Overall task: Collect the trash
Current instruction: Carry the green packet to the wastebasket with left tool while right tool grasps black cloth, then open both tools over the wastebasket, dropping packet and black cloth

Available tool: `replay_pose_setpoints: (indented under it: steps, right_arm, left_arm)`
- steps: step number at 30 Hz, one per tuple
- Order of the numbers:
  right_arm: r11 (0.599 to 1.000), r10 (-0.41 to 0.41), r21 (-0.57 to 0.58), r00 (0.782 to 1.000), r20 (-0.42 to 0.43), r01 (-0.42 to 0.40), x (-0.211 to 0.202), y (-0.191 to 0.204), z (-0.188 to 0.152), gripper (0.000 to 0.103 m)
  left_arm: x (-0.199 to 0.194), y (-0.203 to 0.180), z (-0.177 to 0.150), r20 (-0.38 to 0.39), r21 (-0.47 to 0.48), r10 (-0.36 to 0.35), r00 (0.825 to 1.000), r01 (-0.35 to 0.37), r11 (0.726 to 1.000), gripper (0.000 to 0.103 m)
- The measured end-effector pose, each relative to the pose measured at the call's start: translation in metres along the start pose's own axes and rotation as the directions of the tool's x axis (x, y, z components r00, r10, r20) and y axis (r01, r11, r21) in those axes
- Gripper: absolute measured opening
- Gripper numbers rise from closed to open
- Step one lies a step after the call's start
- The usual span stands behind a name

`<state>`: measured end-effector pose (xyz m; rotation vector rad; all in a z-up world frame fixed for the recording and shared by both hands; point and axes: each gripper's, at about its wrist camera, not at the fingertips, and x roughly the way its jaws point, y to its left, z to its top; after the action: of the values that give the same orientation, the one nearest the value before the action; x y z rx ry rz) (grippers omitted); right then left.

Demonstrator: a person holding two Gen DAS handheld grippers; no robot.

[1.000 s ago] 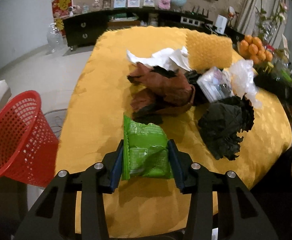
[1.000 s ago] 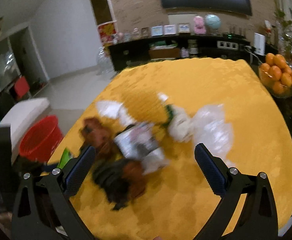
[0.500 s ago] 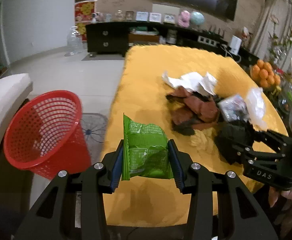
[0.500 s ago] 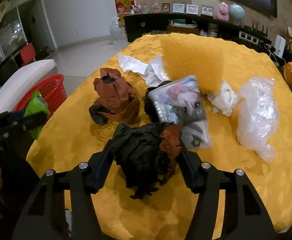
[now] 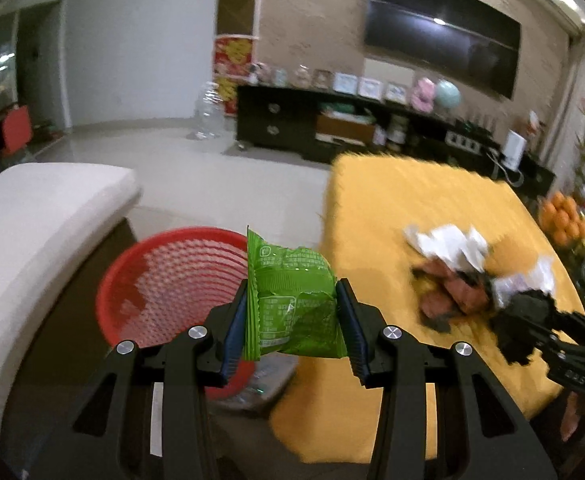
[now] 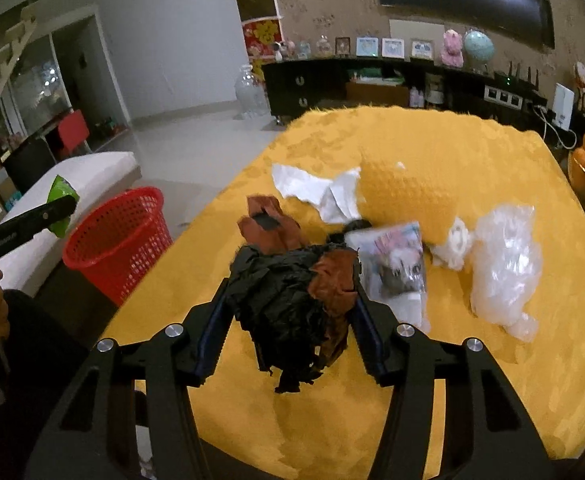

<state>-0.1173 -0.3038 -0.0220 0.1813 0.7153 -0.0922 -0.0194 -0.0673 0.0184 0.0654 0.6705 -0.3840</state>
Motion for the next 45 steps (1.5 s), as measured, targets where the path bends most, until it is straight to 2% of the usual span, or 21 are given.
replay_pose_setpoints:
  steps: [8, 14, 17, 22, 29, 36, 39, 40, 42, 43, 44, 45]
  right_arm:
    - [1.0, 0.025, -0.007, 1.0, 0.001, -0.025, 0.011, 0.012, 0.024, 0.054]
    - [0.997, 0.065, -0.045, 0.998, 0.006, -0.065, 0.03, 0.04, 0.052, 0.054]
    - [0.992, 0.112, -0.054, 0.994, -0.006, -0.112, 0.046, 0.06, 0.068, 0.054]
    - [0.977, 0.188, -0.097, 0.981, -0.048, -0.192, 0.078, 0.105, 0.086, 0.054]
    - [0.948, 0.278, -0.121, 0.95, -0.142, -0.296, 0.123, 0.156, 0.098, 0.055]
    - [0.929, 0.319, -0.122, 0.922, -0.222, -0.35, 0.151, 0.186, 0.095, 0.056]
    - [0.927, 0.327, -0.113, 0.916, -0.232, -0.359, 0.153, 0.188, 0.094, 0.061]
    - [0.926, 0.331, -0.104, 0.914, -0.233, -0.362, 0.154, 0.188, 0.095, 0.065]
    - [0.925, 0.345, -0.078, 0.908, -0.235, -0.372, 0.157, 0.186, 0.098, 0.071]
    - [0.923, 0.357, -0.057, 0.904, -0.234, -0.379, 0.157, 0.184, 0.098, 0.077]
    - [0.923, 0.36, -0.049, 0.903, -0.232, -0.381, 0.156, 0.182, 0.097, 0.077]
    - [0.924, 0.362, -0.042, 0.903, -0.23, -0.381, 0.154, 0.18, 0.097, 0.077]
  left_arm:
    - [0.008, 0.05, 0.02, 0.008, -0.095, 0.107, 0.994, -0.106, 0.99, 0.041]
    - [0.022, 0.067, 0.034, 0.013, -0.103, 0.151, 0.988, -0.149, 0.983, 0.041]
    - [0.028, 0.077, 0.038, 0.014, -0.103, 0.172, 0.985, -0.17, 0.98, 0.041]
    - [0.037, 0.099, 0.033, -0.006, -0.141, 0.188, 0.982, -0.187, 0.972, 0.041]
    - [0.053, 0.113, 0.028, -0.058, -0.137, 0.212, 0.976, -0.218, 0.966, 0.041]
    - [0.062, 0.125, 0.024, -0.119, -0.174, 0.198, 0.973, -0.217, 0.961, 0.041]
    - [0.061, 0.127, 0.022, -0.118, -0.174, 0.196, 0.973, -0.215, 0.961, 0.042]
    - [0.061, 0.128, 0.022, -0.118, -0.171, 0.194, 0.974, -0.213, 0.962, 0.044]
    - [0.061, 0.127, 0.022, -0.119, -0.165, 0.189, 0.975, -0.207, 0.964, 0.056]
    - [0.06, 0.127, 0.023, -0.116, -0.163, 0.191, 0.975, -0.208, 0.964, 0.066]
    - [0.059, 0.127, 0.023, -0.11, -0.161, 0.201, 0.973, -0.217, 0.963, 0.073]
    - [0.057, 0.127, 0.022, -0.105, -0.163, 0.205, 0.973, -0.22, 0.962, 0.074]
